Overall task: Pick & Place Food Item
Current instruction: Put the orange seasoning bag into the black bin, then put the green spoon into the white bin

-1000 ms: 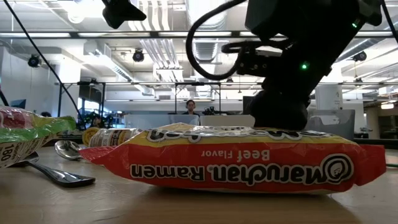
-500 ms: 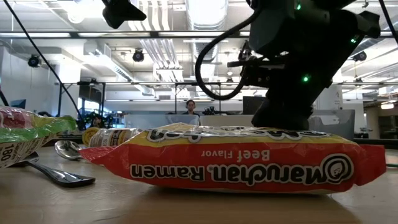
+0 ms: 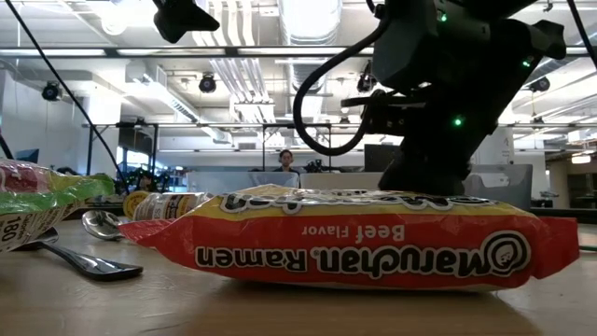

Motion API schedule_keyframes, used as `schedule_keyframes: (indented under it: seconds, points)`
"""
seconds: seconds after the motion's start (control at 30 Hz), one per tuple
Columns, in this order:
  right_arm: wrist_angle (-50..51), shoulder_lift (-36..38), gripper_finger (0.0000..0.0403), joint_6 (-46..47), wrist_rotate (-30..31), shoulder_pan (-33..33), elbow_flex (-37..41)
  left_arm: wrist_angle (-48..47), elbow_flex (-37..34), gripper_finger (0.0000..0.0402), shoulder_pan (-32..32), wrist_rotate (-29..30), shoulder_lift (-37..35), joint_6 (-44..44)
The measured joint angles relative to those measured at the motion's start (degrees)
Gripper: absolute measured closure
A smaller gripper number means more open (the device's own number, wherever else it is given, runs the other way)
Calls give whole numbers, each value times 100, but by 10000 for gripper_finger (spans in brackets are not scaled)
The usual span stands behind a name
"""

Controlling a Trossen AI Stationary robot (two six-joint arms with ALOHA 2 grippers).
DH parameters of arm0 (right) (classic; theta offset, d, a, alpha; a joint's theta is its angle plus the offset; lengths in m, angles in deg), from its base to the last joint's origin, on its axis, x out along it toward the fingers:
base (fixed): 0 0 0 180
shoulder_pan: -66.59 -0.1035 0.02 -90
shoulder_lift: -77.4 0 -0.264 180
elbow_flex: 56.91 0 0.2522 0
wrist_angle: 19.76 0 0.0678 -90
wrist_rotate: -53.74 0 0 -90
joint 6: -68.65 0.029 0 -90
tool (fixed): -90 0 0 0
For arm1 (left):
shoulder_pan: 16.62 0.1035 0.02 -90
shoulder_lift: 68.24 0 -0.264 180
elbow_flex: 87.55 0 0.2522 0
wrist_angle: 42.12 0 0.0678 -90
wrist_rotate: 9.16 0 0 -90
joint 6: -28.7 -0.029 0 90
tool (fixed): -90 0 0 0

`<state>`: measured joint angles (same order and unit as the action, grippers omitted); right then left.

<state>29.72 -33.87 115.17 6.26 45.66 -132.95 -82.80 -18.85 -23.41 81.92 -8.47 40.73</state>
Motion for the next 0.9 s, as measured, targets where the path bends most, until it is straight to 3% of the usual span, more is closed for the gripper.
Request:
schedule_keyframes:
  seconds: [0.53, 0.67, 0.8, 0.9]
  points:
    - [491, 817, 395, -128, -128, -7, 18, -2, 0, 47, 0, 0, -2, 0]
    - [551, 965, 394, -324, -950, -6, 24, -5, 0, 47, 0, 1, -2, 0]
    - [563, 1121, 394, -326, -2223, 12, 21, -14, 0, 47, -2, 0, -2, 0]
    - [561, 1188, 394, -344, -2757, 20, 15, -15, 0, 47, 0, 1, -2, 0]
